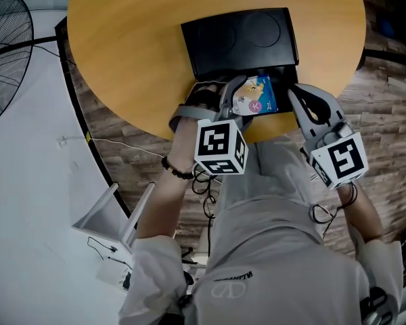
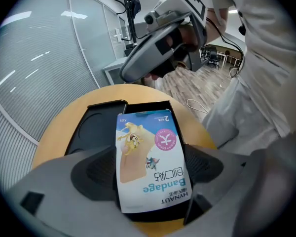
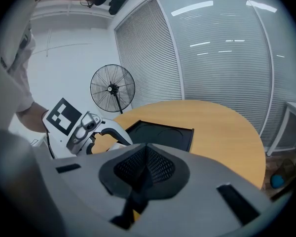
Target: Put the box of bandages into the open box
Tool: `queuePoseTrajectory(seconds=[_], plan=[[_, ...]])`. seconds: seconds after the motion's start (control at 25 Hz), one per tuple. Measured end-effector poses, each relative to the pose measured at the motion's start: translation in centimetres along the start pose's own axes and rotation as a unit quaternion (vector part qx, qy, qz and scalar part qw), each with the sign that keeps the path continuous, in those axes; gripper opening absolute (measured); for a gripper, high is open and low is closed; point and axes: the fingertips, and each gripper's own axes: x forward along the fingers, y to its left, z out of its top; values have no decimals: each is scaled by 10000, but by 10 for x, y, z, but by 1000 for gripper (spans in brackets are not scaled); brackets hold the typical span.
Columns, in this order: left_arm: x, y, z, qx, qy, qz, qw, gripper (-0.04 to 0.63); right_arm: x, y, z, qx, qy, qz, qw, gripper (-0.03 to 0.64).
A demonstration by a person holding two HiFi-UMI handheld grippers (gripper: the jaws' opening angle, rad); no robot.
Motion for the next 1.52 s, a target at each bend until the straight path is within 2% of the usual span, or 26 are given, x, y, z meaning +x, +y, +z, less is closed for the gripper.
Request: queuePoseTrajectory(seconds=[0.16,1.52], plan=[[2,-2,-3,83,120,-103,9998,436,0,2,0,23,-4,9,10000,18],[1,1,5,34,-142,-190,9997,438,-3,-3,0,117,-87,-2,9999,18]])
